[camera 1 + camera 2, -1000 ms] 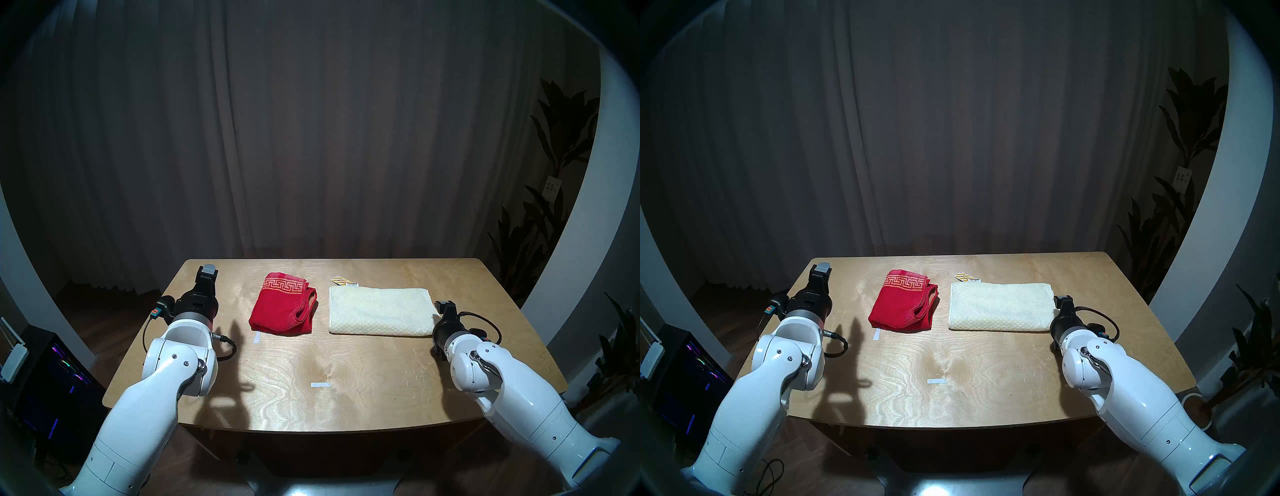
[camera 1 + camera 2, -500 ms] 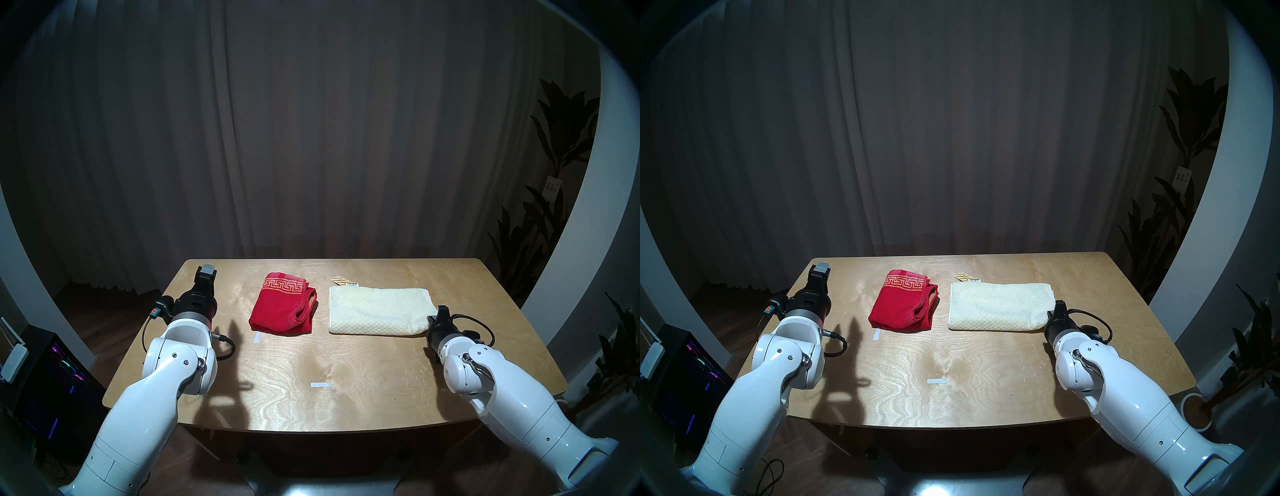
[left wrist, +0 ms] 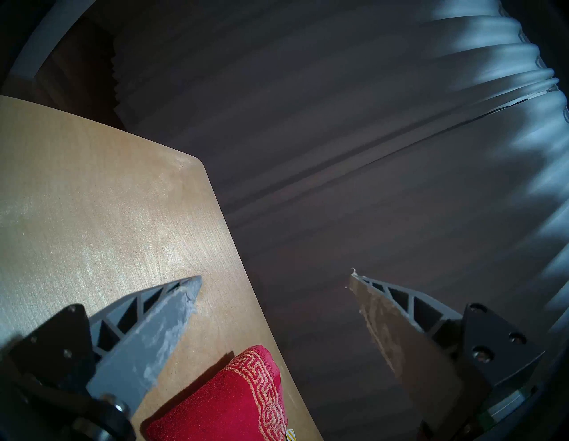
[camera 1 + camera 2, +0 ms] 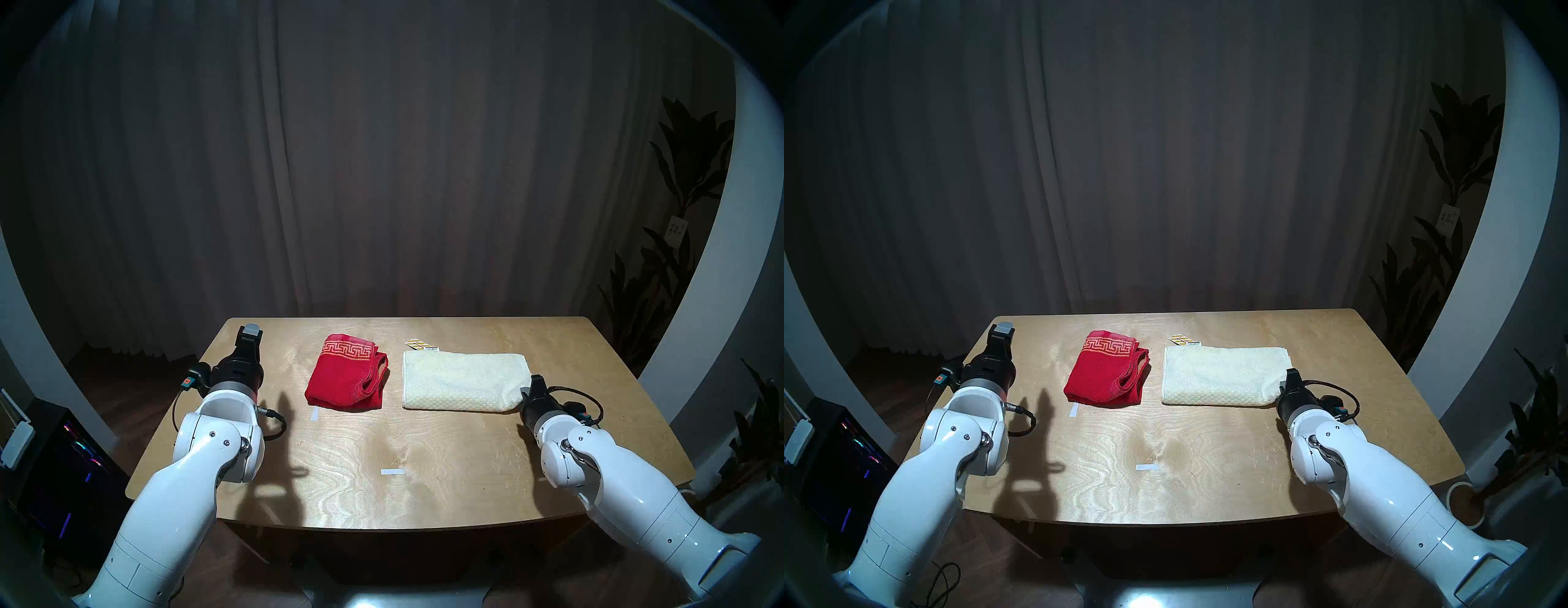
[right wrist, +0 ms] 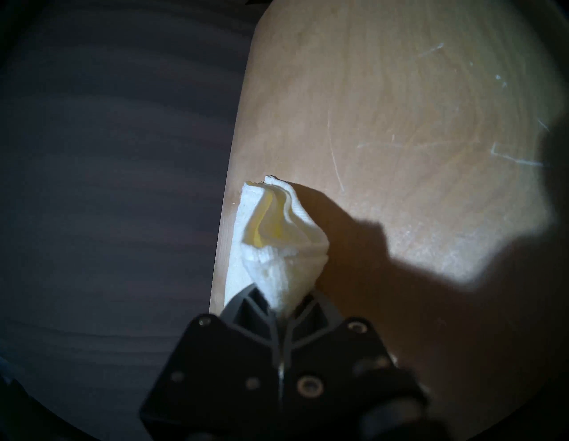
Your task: Fold each towel twice and stack them on table
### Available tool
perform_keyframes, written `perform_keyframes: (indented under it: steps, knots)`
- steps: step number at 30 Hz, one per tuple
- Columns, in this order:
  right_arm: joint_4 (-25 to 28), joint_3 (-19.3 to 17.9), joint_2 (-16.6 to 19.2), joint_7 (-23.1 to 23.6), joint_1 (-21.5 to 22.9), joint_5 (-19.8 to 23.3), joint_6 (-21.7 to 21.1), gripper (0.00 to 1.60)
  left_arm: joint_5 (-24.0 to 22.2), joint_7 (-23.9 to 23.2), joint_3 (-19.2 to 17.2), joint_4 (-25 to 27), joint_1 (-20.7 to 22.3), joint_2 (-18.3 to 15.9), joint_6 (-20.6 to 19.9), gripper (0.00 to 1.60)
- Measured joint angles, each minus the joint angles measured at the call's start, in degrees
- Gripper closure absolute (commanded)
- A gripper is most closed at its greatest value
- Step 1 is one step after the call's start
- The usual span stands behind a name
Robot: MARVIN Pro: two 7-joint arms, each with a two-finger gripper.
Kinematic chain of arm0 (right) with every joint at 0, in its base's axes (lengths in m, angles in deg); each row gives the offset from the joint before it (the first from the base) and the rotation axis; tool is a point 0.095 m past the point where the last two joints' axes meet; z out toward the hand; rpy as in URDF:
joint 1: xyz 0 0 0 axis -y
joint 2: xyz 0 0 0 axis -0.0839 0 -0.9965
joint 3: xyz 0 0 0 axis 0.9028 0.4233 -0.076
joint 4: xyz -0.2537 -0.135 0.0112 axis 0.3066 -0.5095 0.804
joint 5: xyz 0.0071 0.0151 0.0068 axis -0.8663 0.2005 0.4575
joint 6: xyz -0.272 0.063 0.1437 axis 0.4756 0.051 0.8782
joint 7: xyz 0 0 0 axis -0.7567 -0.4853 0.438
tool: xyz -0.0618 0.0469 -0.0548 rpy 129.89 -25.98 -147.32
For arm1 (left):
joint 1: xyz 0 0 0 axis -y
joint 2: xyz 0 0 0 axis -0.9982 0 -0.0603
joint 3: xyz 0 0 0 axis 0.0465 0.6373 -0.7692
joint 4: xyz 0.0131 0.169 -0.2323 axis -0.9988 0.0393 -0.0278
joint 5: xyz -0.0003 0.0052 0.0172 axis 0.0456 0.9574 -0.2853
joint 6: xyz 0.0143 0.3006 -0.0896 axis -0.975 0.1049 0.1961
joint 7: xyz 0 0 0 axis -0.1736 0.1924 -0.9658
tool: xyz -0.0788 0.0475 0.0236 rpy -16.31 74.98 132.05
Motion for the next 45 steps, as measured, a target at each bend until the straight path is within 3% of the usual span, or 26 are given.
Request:
perform_keyframes:
  steps: [7,16,36,45]
  knots:
    - [0.97,3.54,2.32,1.41,1.32,-8.82,0.54,1.6,-0.1,-0.09,-0.44,0.04,-0.26,0.15,0.62,0.0]
    - [2.4,7.01,4.24,1.82,4.14,-16.82,-0.54,1.6,-0.51,-0.31,-1.34,0.62,-1.51,0.41,1.62,0.0]
    - [0.97,15.8,4.24,2.53,14.89,-33.23,-14.5,1.6,-1.75,-2.02,-4.43,2.01,-5.56,0.99,4.53,0.0]
    - [0.08,19.07,3.58,3.53,18.0,-38.06,-18.65,1.6,-2.2,-3.08,-5.61,2.56,-7.24,1.24,5.65,0.0]
